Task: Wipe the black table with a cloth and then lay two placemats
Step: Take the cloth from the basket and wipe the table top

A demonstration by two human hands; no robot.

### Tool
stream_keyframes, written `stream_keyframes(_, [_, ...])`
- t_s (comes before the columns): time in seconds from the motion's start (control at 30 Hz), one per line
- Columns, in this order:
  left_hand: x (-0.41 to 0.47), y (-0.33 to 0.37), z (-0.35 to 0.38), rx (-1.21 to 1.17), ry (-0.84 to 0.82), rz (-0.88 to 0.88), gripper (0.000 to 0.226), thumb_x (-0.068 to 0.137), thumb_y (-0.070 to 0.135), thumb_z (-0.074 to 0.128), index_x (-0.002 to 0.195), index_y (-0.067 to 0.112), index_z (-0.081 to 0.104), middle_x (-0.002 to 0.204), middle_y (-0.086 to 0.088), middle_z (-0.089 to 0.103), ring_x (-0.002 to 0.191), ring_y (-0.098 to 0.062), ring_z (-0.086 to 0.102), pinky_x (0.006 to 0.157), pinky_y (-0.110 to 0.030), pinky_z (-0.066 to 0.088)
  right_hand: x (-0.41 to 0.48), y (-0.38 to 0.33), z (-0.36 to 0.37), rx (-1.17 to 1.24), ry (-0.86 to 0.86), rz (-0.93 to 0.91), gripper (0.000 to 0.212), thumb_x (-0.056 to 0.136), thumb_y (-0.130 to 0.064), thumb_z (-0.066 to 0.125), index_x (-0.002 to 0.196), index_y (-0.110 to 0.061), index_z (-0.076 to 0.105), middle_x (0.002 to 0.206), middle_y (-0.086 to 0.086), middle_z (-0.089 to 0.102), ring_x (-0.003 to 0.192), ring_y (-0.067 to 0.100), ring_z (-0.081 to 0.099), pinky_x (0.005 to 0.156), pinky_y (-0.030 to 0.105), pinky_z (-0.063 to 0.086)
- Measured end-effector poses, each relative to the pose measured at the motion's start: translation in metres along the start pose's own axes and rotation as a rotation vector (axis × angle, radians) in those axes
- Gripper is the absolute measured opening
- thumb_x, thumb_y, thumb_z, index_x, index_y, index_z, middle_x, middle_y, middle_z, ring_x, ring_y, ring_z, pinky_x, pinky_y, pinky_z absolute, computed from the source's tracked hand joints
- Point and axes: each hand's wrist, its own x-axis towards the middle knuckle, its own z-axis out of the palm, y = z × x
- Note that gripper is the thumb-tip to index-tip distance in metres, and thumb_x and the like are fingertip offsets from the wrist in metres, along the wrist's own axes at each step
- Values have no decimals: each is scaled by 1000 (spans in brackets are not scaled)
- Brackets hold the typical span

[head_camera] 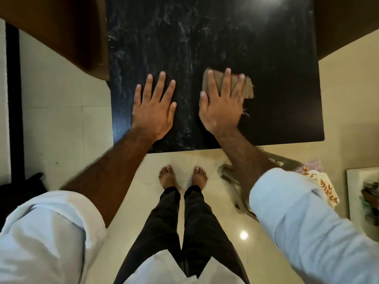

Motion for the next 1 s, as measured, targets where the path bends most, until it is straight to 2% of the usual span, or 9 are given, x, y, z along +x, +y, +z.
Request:
stream_keyframes(0.13, [0, 9, -9, -125, 13, -61, 69, 115, 52, 15, 178, 26, 8, 187, 0, 3, 173, -28, -1, 139, -59, 5, -10, -34, 2, 0, -40, -163, 72, 110, -65, 24, 176, -39, 17, 185, 12, 6, 168, 52, 2, 130, 69, 23])
stream_keyframes(0.23, [-2, 16, -13, -185, 37, -117, 70, 114, 51, 16, 178, 22, 17, 186, -1, 13, 173, -28, 5, 139, -59, 9, -46, -34, -2, 90, -148, -269, 68, 113, -61, 27, 176, -42, 12, 186, 8, -3, 169, 48, -7, 130, 71, 21])
stream_keyframes(0.33, [-7, 31, -17, -205, 60, -138, 72, 114, 53, 16, 178, 19, 19, 186, -4, 13, 173, -29, 5, 138, -60, 9, -45, 4, -27, 223, -116, -173, 64, 116, -52, 28, 176, -41, 9, 186, 4, -3, 170, 43, -8, 128, 71, 19])
stream_keyframes(0.4, [-7, 51, -19, -158, 69, -99, 74, 115, 57, 17, 178, 18, 15, 187, -6, 5, 173, -31, 0, 139, -60, 6, -21, 47, -43, 196, -43, -25, 64, 116, -48, 32, 176, -39, 12, 186, 4, 3, 170, 42, -1, 128, 70, 23])
stream_keyframes(0.47, [-5, 81, -14, -68, 61, -10, 76, 115, 60, 18, 178, 18, 9, 187, -8, -5, 173, -33, -6, 139, -60, 3, 3, 86, -51, 137, -73, 47, 64, 116, -45, 36, 176, -36, 17, 185, 6, 9, 170, 42, 5, 130, 70, 25])
stream_keyframes(0.6, [0, 125, 10, 48, 41, 90, 75, 116, 58, 21, 179, 20, 2, 187, -7, -7, 173, -34, -6, 138, -60, 6, 19, 102, -37, -6, -126, -120, 61, 115, -45, 38, 174, -31, 27, 184, 10, 16, 170, 41, 10, 128, 68, 34])
stream_keyframes(0.73, [33, 101, 5, 38, 70, 15, 74, 114, 55, 19, 178, 21, 6, 187, -6, 1, 173, -34, 0, 138, -61, 8, 13, 99, -23, -14, -69, -125, 61, 116, -45, 36, 174, -28, 28, 183, 13, 16, 169, 43, 11, 126, 65, 36])
stream_keyframes(0.87, [74, 63, -17, 34, 95, -182, 74, 113, 56, 16, 178, 21, 7, 187, -5, 6, 172, -37, 1, 137, -64, 8, 9, 96, -19, -47, -51, -124, 62, 116, -41, 34, 175, -25, 24, 184, 12, 14, 170, 43, 9, 128, 63, 33])
stream_keyframes(1.0, [35, 84, -8, 47, 66, -134, 75, 114, 55, 19, 178, 19, 5, 187, -7, 3, 172, -40, 1, 135, -67, 13, 8, 92, -19, -30, -53, -154, 63, 115, -39, 35, 175, -26, 23, 185, 9, 12, 170, 41, 6, 130, 63, 30])
